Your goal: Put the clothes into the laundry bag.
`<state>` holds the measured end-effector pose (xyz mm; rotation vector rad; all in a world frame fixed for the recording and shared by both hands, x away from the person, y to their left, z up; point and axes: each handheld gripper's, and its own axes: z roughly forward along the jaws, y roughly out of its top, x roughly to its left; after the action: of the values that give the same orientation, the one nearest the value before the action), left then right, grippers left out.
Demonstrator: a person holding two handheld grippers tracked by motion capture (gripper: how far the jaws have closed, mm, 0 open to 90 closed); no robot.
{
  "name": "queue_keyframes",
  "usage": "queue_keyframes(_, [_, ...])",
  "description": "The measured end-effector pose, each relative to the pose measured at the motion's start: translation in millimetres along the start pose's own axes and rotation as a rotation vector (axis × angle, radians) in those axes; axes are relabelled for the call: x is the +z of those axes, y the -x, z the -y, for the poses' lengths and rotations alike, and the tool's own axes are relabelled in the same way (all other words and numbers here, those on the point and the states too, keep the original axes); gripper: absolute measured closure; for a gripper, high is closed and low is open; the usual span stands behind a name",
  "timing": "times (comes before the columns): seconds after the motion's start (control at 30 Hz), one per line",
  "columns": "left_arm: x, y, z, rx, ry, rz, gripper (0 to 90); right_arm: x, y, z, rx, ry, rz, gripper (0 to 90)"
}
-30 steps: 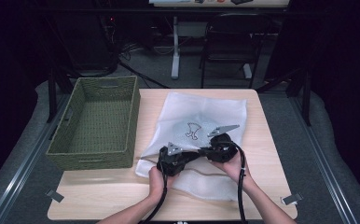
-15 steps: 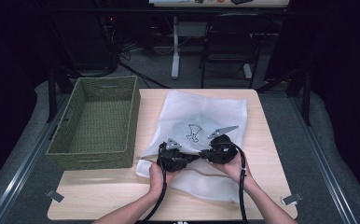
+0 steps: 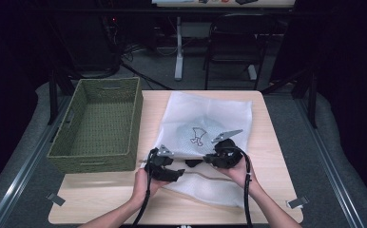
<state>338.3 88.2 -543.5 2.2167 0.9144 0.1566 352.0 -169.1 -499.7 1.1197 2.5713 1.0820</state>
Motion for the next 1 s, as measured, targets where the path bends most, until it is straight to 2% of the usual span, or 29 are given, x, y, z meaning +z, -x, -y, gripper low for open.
queue_keyframes(0.07, [-9.2,-3.5,5.6,-0.009,0.003,-0.002,30.2,1.2,0.4,1.2,0.000,-0.002,-0.002,86.5])
queue_keyframes(0.1, [-14.5,-5.1,8.3,-0.012,0.010,-0.011,30.2,1.2,0.4,1.2,0.000,-0.002,-0.002,86.5])
queue_keyframes(0.13, [-23.9,-8.7,11.8,-0.012,-0.001,-0.018,28.0,1.3,0.5,1.2,-0.001,-0.005,-0.002,86.4])
queue_keyframes(0.17, [-23.9,-8.7,11.8,-0.012,-0.001,-0.018,26.5,1.3,0.5,1.2,-0.001,-0.005,-0.002,86.4])
queue_keyframes(0.27, [-38.6,-14.7,17.4,-0.011,-0.037,-0.021,19.9,1.9,0.0,1.4,0.004,-0.010,-0.004,86.4])
queue_keyframes(0.37, [-44.1,-16.5,20.9,-0.024,-0.039,-0.021,16.5,1.5,0.3,1.7,-0.001,-0.011,-0.004,86.4])
queue_keyframes(0.47, [-55.7,-19.4,26.9,-0.062,-0.024,0.011,12.4,0.7,0.8,2.0,-0.001,-0.015,-0.010,86.4])
queue_keyframes(0.5, [-58.4,-20.4,28.0,-0.058,-0.036,0.014,11.6,0.9,0.8,2.2,0.004,-0.015,-0.016,86.4])
queue_keyframes(0.57, [-60.1,-20.8,29.7,-0.067,-0.033,0.010,9.5,1.4,1.5,2.6,-0.002,-0.019,-0.015,86.4])
queue_keyframes(0.63, [-63.1,-23.1,31.8,-0.063,-0.051,0.005,8.1,1.7,1.4,2.8,-0.002,-0.025,-0.018,86.4])
queue_keyframes(0.67, [-62.7,-24.0,33.1,-0.057,-0.078,-0.032,7.0,1.6,1.2,2.8,-0.004,-0.024,-0.017,86.3])
queue_keyframes(0.7, [-62.7,-24.0,33.1,-0.057,-0.078,-0.032,6.4,1.3,1.4,3.0,-0.008,-0.025,-0.019,86.3])
queue_keyframes(0.73, [-62.4,-24.2,33.9,-0.047,-0.092,-0.052,6.6,1.1,1.2,3.4,-0.012,-0.027,-0.024,86.3])
queue_keyframes(0.83, [-61.3,-23.6,34.3,-0.037,-0.109,-0.057,6.7,1.6,1.3,5.0,-0.011,-0.031,-0.027,86.2])
queue_keyframes(0.87, [-58.9,-23.8,34.9,-0.033,-0.128,-0.069,6.7,3.1,2.0,6.6,-0.016,-0.045,-0.029,86.3])
queue_keyframes(0.93, [-57.2,-24.7,35.5,-0.038,-0.136,-0.069,6.8,3.8,2.2,7.2,-0.017,-0.052,-0.031,86.2])
queue_keyframes(1.0, [-53.9,-28.5,37.4,-0.040,-0.166,-0.083,8.1,6.6,1.8,7.9,-0.021,-0.068,-0.028,86.2])
